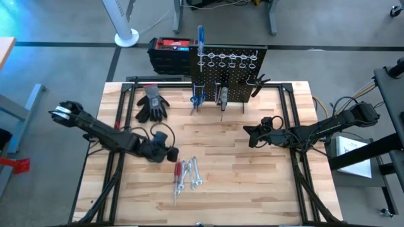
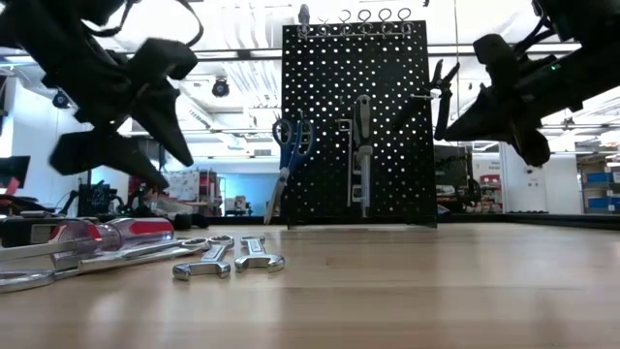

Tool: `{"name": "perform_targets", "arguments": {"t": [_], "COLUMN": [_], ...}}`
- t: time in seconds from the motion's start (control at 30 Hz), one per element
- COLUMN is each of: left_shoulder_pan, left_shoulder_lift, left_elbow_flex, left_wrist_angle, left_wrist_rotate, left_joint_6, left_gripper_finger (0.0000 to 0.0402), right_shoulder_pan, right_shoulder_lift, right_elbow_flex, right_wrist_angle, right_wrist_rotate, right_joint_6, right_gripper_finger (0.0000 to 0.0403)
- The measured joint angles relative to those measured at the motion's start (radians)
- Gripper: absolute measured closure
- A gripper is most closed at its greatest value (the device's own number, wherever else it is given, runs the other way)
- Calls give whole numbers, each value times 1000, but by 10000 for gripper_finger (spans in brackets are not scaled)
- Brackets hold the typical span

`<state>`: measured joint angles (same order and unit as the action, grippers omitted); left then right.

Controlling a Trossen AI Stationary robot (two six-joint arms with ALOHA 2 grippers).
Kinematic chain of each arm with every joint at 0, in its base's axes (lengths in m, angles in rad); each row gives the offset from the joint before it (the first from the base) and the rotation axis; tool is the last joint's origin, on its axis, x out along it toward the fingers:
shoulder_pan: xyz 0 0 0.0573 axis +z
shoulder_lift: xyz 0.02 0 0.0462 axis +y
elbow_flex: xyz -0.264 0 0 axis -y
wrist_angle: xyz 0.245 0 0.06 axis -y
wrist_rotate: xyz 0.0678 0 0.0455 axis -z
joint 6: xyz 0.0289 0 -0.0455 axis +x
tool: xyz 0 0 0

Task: Hang tools onto peg board
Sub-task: Hang the red screwdriver on the peg board

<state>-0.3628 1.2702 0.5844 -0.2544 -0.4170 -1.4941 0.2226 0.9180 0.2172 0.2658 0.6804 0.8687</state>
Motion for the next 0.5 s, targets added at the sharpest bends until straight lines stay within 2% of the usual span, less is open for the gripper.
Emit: {"name": "perform_targets", "arguments": {"t": [0.2,0.5], "left_shoulder_pan": [-103,-111], "left_shoulder_lift": [117,323], "left_elbow_flex": [106,331], "left_wrist_angle": [-46,-394], "left_wrist_rotate": [35,149], "left_joint_6": [-218,-288], "left_gripper_finger": [212,212], "right_shoulder_pan": [0,0], "right_shoulder_lift": [0,0], "right_elbow_flex": [-1,-1], "right_wrist_angle": [-4,-20], "right_wrist_rotate": [-4,1], "right_joint_6": [10,-37], "right_gripper_finger": [400,400]}}
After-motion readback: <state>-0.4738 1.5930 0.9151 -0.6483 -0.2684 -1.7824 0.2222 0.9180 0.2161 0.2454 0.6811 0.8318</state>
